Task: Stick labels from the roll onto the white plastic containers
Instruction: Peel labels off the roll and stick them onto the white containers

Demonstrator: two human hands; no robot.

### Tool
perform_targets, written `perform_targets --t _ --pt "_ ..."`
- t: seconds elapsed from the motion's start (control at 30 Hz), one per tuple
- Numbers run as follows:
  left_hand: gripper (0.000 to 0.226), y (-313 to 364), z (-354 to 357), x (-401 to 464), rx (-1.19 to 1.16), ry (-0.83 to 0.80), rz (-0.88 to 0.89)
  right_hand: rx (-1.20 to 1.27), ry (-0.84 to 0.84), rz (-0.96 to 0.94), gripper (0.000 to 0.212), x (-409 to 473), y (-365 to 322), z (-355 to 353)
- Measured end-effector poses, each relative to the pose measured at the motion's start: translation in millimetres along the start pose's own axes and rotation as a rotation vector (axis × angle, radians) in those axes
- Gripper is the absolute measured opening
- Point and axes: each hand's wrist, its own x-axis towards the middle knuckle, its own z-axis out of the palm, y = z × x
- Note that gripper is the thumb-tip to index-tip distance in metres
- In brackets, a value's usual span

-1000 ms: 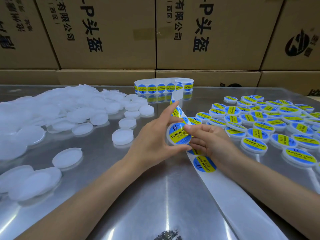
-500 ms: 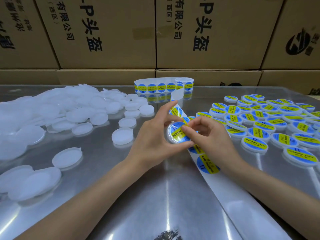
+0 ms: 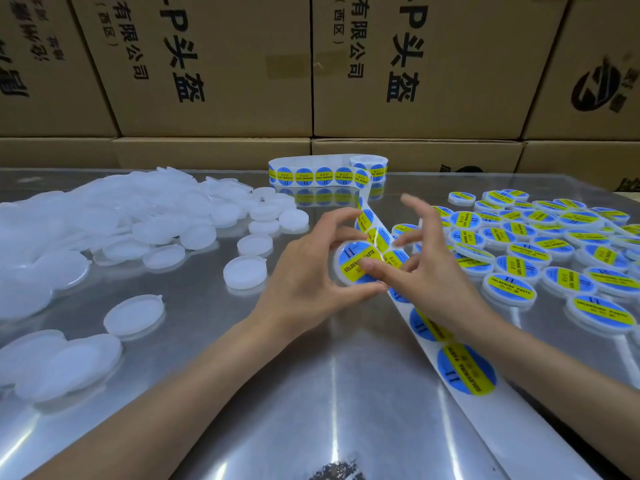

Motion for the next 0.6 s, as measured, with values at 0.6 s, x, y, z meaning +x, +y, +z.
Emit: perform_targets --t 0.6 --pt "0.043 2.2 11.0 -0.1 0.264 -0.272 0.09 0.464 -0.058 0.401 0.065 3.2 0.3 11.8"
